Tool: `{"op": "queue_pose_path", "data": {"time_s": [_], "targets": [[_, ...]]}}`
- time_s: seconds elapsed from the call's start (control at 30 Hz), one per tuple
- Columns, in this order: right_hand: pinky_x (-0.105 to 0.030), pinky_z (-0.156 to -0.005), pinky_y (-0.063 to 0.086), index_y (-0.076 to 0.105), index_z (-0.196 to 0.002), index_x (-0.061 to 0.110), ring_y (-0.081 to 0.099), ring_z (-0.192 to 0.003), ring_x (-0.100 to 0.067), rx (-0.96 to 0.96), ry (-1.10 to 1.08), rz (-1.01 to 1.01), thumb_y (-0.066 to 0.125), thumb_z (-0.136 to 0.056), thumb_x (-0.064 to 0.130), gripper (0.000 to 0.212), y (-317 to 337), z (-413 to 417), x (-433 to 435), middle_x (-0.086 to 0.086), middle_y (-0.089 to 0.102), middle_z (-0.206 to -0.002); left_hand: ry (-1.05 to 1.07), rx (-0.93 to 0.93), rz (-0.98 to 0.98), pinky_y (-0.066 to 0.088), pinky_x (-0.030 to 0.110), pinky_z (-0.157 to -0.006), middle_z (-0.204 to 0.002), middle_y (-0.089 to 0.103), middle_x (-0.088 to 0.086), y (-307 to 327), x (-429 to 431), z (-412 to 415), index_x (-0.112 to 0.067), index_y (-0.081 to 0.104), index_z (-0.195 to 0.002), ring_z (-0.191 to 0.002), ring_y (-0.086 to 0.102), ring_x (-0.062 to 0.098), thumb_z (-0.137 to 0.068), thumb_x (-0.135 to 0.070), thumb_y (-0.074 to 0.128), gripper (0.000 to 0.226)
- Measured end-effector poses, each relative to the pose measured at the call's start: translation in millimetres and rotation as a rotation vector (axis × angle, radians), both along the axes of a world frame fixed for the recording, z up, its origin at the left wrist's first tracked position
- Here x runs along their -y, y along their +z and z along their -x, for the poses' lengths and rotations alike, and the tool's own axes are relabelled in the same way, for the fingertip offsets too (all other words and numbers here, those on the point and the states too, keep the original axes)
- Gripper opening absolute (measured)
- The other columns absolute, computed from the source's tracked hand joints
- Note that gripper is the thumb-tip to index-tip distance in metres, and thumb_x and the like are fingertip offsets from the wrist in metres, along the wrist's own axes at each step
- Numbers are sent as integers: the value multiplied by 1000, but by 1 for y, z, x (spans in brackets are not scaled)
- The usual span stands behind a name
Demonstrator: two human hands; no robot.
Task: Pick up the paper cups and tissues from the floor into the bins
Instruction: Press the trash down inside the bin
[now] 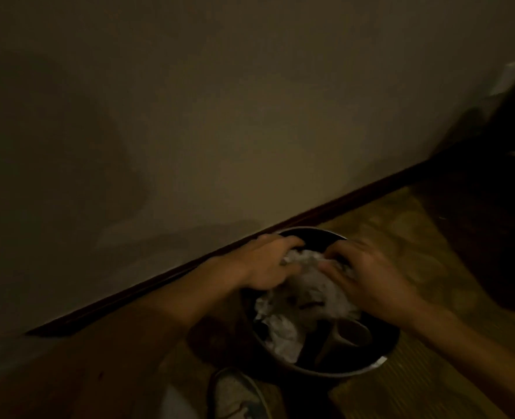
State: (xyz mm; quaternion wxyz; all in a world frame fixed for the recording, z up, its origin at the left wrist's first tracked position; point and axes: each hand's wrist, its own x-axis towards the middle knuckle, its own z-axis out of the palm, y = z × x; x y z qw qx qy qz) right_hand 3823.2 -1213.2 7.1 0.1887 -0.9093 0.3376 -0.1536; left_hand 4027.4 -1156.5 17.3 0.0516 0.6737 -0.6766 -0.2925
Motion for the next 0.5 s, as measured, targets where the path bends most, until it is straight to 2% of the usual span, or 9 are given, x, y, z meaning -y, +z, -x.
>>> {"op": "queue_pose_path", "data": {"time_s": [0.03, 0.1, 0.17, 0.2, 0.3, 0.37, 0.43, 0.5], "targets": [[-26, -77, 39, 67, -91, 15, 56, -93, -18, 70, -17, -2, 57, -91, 40, 27, 3, -2, -3, 2, 64, -92, 9, 22, 17, 40, 28, -98, -140, 52, 6, 15, -3, -6, -23, 47, -141, -126, 50, 24, -100, -39, 52, 44], [-24, -62, 37, 63, -77, 15, 55, -71, -13, 206, -1, -22, 52, -89, 43, 32, 11, -19, -13, 5, 59, -73, 42, 108, 95, 43, 26, -79, -110, 65, 6, 46, -17, -24, -19, 63, -116, -103, 61, 25, -100, -34, 51, 25], [-19, -53, 32, 55, -68, 20, 52, -57, -6, 297, 86, -58, 46, -93, 45, 36, 23, -49, -27, 7, 53, -61, 69, 234, 158, 40, 27, -64, -78, 60, 0, 79, -40, -50, -16, 64, -90, -78, 60, 21, -100, -36, 50, 27], [-15, -53, 32, 51, -66, 25, 53, -56, -5, 331, 141, -69, 44, -97, 45, 38, 28, -68, -35, 8, 51, -58, 79, 301, 174, 38, 28, -60, -69, 56, -3, 95, -55, -63, -15, 61, -82, -69, 57, 18, -100, -40, 49, 33], [-17, -56, 32, 49, -68, 23, 53, -63, -7, 374, 337, -86, 40, -99, 45, 38, 39, -131, -61, 9, 51, -59, 158, 517, 204, 31, 29, -55, -61, 48, -7, 137, -110, -101, -17, 52, -69, -56, 45, 9, -99, -49, 46, 44], [-19, -59, 36, 55, -79, 24, 55, -68, -6, 355, 490, -148, 41, -98, 51, 35, 45, -176, -82, 10, 57, -70, 236, 641, 188, 27, 28, -51, -59, 42, -9, 156, -154, -126, -22, 45, -63, -54, 37, 5, -97, -52, 46, 45], [-17, -64, 43, 56, -94, 33, 57, -76, -1, 300, 650, -233, 43, -88, 62, 32, 44, -219, -110, 13, 60, -81, 316, 691, 110, 29, 27, -55, -63, 43, -11, 168, -203, -150, -27, 45, -67, -57, 37, 1, -96, -53, 46, 39], [-21, -64, 47, 57, -97, 34, 56, -81, 0, 261, 782, -264, 45, -84, 64, 34, 36, -254, -135, 13, 59, -84, 393, 709, -1, 32, 26, -57, -68, 46, -13, 172, -248, -166, -29, 50, -76, -61, 40, -1, -96, -53, 45, 32]]}}
